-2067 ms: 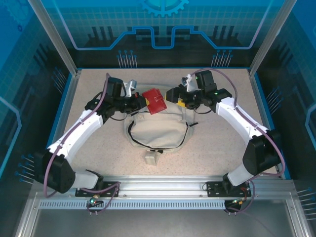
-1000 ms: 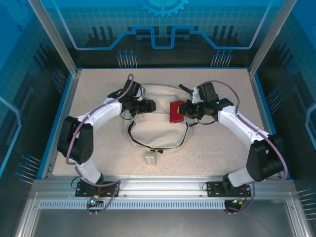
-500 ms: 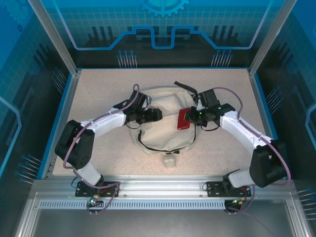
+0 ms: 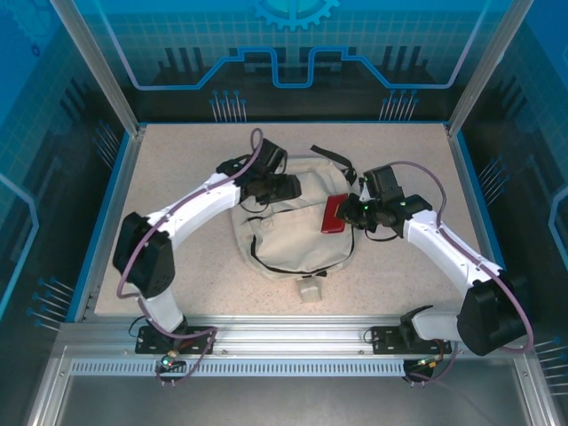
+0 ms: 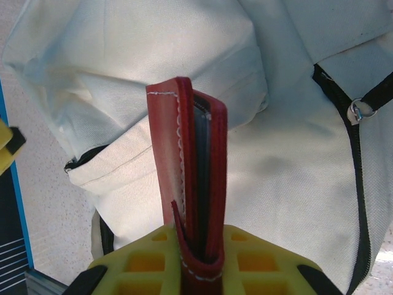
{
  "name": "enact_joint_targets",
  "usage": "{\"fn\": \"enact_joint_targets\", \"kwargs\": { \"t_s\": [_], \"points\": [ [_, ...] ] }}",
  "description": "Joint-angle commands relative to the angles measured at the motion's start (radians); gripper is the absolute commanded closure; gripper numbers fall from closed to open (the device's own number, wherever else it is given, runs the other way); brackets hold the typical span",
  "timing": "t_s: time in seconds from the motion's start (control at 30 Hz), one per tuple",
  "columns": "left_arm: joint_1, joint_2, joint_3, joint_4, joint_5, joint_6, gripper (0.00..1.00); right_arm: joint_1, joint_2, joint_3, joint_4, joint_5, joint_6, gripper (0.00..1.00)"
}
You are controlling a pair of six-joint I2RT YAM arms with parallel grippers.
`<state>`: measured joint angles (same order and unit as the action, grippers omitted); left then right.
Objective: Pack books, pencil case, and school supplies into a backpack
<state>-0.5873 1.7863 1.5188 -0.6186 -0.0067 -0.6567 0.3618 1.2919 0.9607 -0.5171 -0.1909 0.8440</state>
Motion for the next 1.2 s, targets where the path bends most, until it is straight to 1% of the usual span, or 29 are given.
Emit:
{"fn": "enact_joint_targets", "kwargs": {
  "t_s": [0.0, 0.2, 0.3, 0.33, 0.37, 0.4, 0.47, 0.57, 0.6, 0.67, 0.73, 0.8, 0.9, 1.07, 1.13, 1.17],
  "points": [
    [-0.039, 0.119, 0.094, -0.14, -0.067, -0.035, 0.38, 0.011, -0.039, -0.017, 0.023, -0.012, 0.022, 0.85],
    [-0.081, 0.272, 0.25, -0.3, -0.196, -0.035, 0.38, 0.011, -0.052, -0.028, 0.019, -0.008, 0.02, 0.85],
    [-0.088, 0.327, 0.294, -0.328, -0.207, -0.03, 0.39, 0.011, -0.056, -0.037, 0.023, -0.01, 0.023, 0.85],
    [-0.091, 0.342, 0.306, -0.333, -0.213, -0.026, 0.42, 0.012, -0.058, -0.039, 0.025, -0.013, 0.022, 0.85],
    [-0.092, 0.359, 0.321, -0.341, -0.218, -0.023, 0.49, 0.014, -0.06, -0.041, 0.026, -0.013, 0.023, 0.85],
    [-0.093, 0.376, 0.338, -0.355, -0.225, -0.02, 0.52, 0.015, -0.062, -0.043, 0.026, -0.013, 0.024, 0.85],
    [-0.093, 0.409, 0.381, -0.395, -0.258, -0.016, 0.54, 0.021, -0.067, -0.049, 0.029, -0.011, 0.025, 0.85],
    [-0.094, 0.447, 0.414, -0.432, -0.277, 0.005, 0.52, 0.032, -0.07, -0.055, 0.025, -0.003, 0.025, 0.85],
    [-0.093, 0.458, 0.424, -0.44, -0.277, 0.011, 0.5, 0.035, -0.069, -0.057, 0.025, 0.0, 0.025, 0.85],
    [-0.093, 0.473, 0.442, -0.443, -0.271, 0.029, 0.43, 0.042, -0.066, -0.06, 0.025, 0.007, 0.027, 0.84],
    [-0.094, 0.477, 0.455, -0.436, -0.27, 0.042, 0.39, 0.052, -0.064, -0.06, 0.026, 0.01, 0.027, 0.84],
    [-0.093, 0.473, 0.465, -0.417, -0.287, 0.054, 0.37, 0.06, -0.062, -0.057, 0.025, 0.021, 0.027, 0.84],
    [-0.093, 0.462, 0.493, -0.404, -0.346, 0.063, 0.36, 0.067, -0.061, -0.054, 0.025, 0.028, 0.028, 0.84],
    [-0.095, 0.426, 0.498, -0.381, -0.477, 0.013, 0.35, 0.069, -0.059, -0.056, 0.023, 0.034, 0.03, 0.84],
    [-0.093, 0.431, 0.495, -0.368, -0.497, 0.004, 0.34, 0.069, -0.057, -0.056, 0.024, 0.036, 0.031, 0.84],
    [-0.09, 0.442, 0.5, -0.368, -0.489, 0.0, 0.33, 0.07, -0.055, -0.056, 0.026, 0.036, 0.031, 0.84]
  ]
}}
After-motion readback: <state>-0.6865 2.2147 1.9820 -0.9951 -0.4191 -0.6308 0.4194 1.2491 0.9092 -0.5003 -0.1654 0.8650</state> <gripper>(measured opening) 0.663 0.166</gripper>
